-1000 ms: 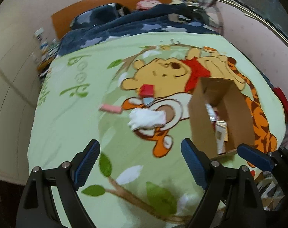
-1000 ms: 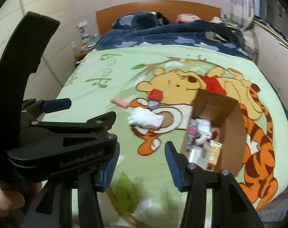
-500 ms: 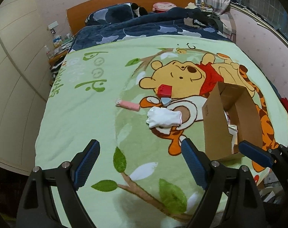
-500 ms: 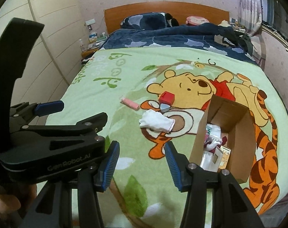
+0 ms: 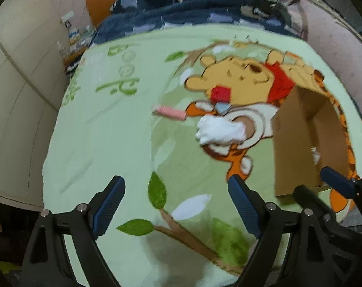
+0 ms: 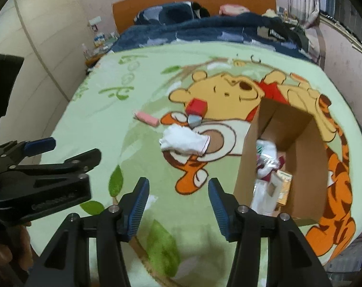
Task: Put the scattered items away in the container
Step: 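Grasp the pink hair roller with left tool while right grasps the white cloth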
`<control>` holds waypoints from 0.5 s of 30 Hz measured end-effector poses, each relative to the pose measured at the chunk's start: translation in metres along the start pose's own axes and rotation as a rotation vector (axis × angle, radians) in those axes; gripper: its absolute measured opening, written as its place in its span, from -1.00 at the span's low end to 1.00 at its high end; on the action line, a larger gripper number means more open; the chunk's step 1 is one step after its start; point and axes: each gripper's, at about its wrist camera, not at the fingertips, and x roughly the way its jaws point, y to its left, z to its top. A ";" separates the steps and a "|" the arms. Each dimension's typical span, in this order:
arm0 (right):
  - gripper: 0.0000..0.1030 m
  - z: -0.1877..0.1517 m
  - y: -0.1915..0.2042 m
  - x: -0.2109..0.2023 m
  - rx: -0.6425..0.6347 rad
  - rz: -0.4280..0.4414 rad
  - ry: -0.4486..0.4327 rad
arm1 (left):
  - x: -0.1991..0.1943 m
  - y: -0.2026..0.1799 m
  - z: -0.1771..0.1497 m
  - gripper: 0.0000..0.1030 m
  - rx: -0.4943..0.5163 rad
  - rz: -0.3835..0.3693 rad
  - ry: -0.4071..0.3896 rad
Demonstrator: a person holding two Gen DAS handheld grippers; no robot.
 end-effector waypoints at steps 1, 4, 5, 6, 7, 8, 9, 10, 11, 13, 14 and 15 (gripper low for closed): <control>0.02 0.001 0.000 0.010 0.002 -0.003 0.011 | 0.011 0.002 0.001 0.73 -0.001 -0.002 0.015; 0.02 0.002 0.000 0.040 0.026 -0.001 0.044 | 0.048 0.008 0.008 0.73 -0.018 -0.026 0.057; 0.02 0.003 0.000 0.049 0.039 0.003 0.053 | 0.063 0.009 0.013 0.73 -0.030 -0.036 0.070; 0.02 0.002 0.000 0.055 0.049 0.004 0.053 | 0.075 0.010 0.018 0.73 -0.040 -0.042 0.078; 0.02 0.002 0.000 0.059 0.056 0.001 0.054 | 0.091 0.011 0.024 0.73 -0.054 -0.050 0.090; 0.02 0.001 0.000 0.065 0.065 0.001 0.054 | 0.105 0.011 0.030 0.73 -0.067 -0.057 0.101; 0.02 -0.001 0.001 0.070 0.070 0.003 0.055 | 0.122 0.011 0.039 0.73 -0.083 -0.067 0.116; 0.02 -0.003 0.001 0.076 0.075 0.003 0.057 | 0.138 0.011 0.046 0.73 -0.097 -0.075 0.129; 0.02 -0.005 0.001 0.082 0.078 0.004 0.059 | 0.153 0.011 0.053 0.73 -0.113 -0.082 0.140; 0.02 -0.008 -0.001 0.098 0.074 -0.005 0.077 | 0.181 0.009 0.067 0.73 -0.152 -0.094 0.158; 0.02 -0.008 -0.003 0.104 0.080 -0.004 0.082 | 0.194 0.008 0.074 0.73 -0.175 -0.099 0.166; 0.02 -0.008 -0.005 0.110 0.085 -0.003 0.088 | 0.207 0.009 0.081 0.73 -0.200 -0.103 0.170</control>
